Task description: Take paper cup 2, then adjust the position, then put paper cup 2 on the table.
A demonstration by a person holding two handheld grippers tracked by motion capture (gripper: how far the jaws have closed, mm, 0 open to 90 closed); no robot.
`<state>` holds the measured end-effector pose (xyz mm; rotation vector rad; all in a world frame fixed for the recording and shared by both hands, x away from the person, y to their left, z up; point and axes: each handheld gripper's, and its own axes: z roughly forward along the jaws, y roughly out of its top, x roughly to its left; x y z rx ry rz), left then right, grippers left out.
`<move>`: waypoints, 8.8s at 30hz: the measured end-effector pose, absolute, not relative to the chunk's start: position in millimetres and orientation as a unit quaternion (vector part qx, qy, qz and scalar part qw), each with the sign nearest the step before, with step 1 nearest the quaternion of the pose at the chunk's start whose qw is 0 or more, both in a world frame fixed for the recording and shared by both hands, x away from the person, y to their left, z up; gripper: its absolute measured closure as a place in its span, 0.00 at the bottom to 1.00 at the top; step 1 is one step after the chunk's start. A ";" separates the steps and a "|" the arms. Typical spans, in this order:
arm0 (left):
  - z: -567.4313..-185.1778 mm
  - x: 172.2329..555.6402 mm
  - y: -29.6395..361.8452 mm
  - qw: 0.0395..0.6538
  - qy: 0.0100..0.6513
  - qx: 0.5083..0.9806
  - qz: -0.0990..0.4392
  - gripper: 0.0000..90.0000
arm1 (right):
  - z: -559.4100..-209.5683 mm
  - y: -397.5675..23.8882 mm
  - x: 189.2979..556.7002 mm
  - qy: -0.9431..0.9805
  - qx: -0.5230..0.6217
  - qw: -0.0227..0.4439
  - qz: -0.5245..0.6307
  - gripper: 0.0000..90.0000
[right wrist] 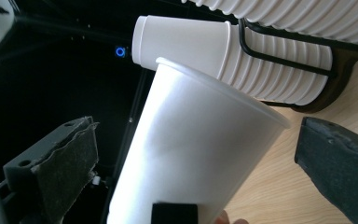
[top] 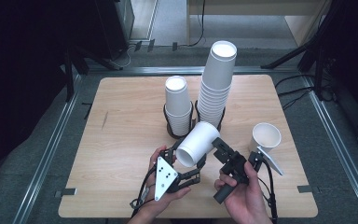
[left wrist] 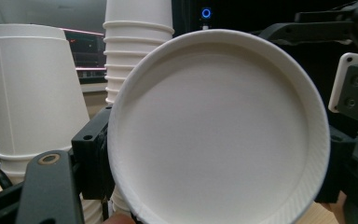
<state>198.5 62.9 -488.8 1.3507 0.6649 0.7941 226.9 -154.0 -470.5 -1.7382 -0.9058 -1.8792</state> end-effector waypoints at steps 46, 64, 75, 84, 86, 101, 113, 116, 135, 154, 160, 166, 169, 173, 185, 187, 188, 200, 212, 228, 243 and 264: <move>-493.6 189.3 49.2 0.667 0.258 0.606 0.348 0.24 | -487.1 -142.2 230.7 -0.264 -0.635 0.287 -0.666 0.08; -493.2 192.1 52.5 0.660 0.269 0.626 0.317 0.22 | -487.2 -142.1 225.4 -0.245 -0.643 0.276 -0.671 0.17; -488.4 197.3 62.9 0.651 0.292 0.644 0.277 0.10 | -487.5 -154.2 229.5 -0.214 -0.645 0.243 -0.692 0.17; -482.2 199.0 67.6 0.627 0.296 0.682 0.234 0.05 | -481.4 -163.0 231.0 -0.230 -0.641 0.164 -0.714 0.17; -480.8 199.5 68.8 0.618 0.301 0.690 0.228 0.01 | -479.9 -163.7 230.6 -0.240 -0.634 0.143 -0.721 0.17; -471.8 203.4 81.4 0.616 0.311 0.694 0.207 0.01 | -480.2 -164.8 232.9 -0.342 -0.597 -0.029 -0.725 0.17; -468.4 206.9 89.4 0.615 0.319 0.691 0.205 0.01 | -497.1 -151.0 235.9 -0.460 -0.534 -0.186 -0.684 0.17; -468.3 207.7 90.6 0.615 0.320 0.691 0.205 0.01 | -502.8 -147.3 235.7 -0.497 -0.499 -0.243 -0.667 0.17; -468.7 209.4 91.3 0.610 0.323 0.694 0.203 0.01 | -521.6 -140.3 237.8 -0.570 -0.414 -0.331 -0.628 0.16; -468.6 210.0 92.1 0.610 0.326 0.693 0.202 0.01 | -524.0 -138.9 237.6 -0.582 -0.398 -0.341 -0.622 0.16; -468.9 210.4 92.3 0.610 0.327 0.694 0.200 0.01 | -526.7 -138.9 238.7 -0.587 -0.396 -0.342 -0.618 0.16; -468.9 210.7 92.6 0.610 0.328 0.694 0.199 0.01 | -529.6 -140.0 240.1 -0.589 -0.397 -0.343 -0.614 0.16; -469.1 210.7 92.4 0.609 0.329 0.694 0.198 0.01 | -531.2 -140.6 241.2 -0.590 -0.398 -0.344 -0.613 0.16; -468.6 210.5 93.0 0.609 0.329 0.694 0.200 0.01 | -534.8 -140.7 242.1 -0.592 -0.393 -0.345 -0.613 0.16; -469.2 211.9 93.7 0.607 0.332 0.694 0.199 0.01 | -547.6 -143.5 248.7 -0.596 -0.375 -0.353 -0.617 0.16; -469.6 212.3 93.2 0.605 0.334 0.694 0.200 0.01 | -551.0 -144.9 250.5 -0.602 -0.379 -0.350 -0.610 0.16; -469.7 212.4 93.2 0.605 0.335 0.694 0.200 0.01 | -552.0 -145.3 251.0 -0.604 -0.379 -0.349 -0.608 0.16; -470.7 213.3 93.9 0.602 0.338 0.695 0.202 0.01 | -556.7 -145.9 253.4 -0.629 -0.388 -0.342 -0.580 0.16; -471.3 213.8 93.3 0.598 0.340 0.696 0.204 0.01 | -553.9 -144.1 251.7 -0.657 -0.399 -0.321 -0.553 0.15; -471.7 214.9 94.9 0.598 0.343 0.695 0.204 0.01 | -553.3 -143.9 251.6 -0.661 -0.402 -0.306 -0.554 0.10; -473.0 215.0 109.7 0.589 0.371 0.685 0.217 0.01 | -546.0 -149.4 241.8 -0.685 -0.393 -0.307 -0.531 0.00; -511.3 184.8 189.2 0.548 0.464 0.648 0.256 0.01 | -537.9 -196.5 207.1 -0.668 -0.396 -0.330 -0.538 0.00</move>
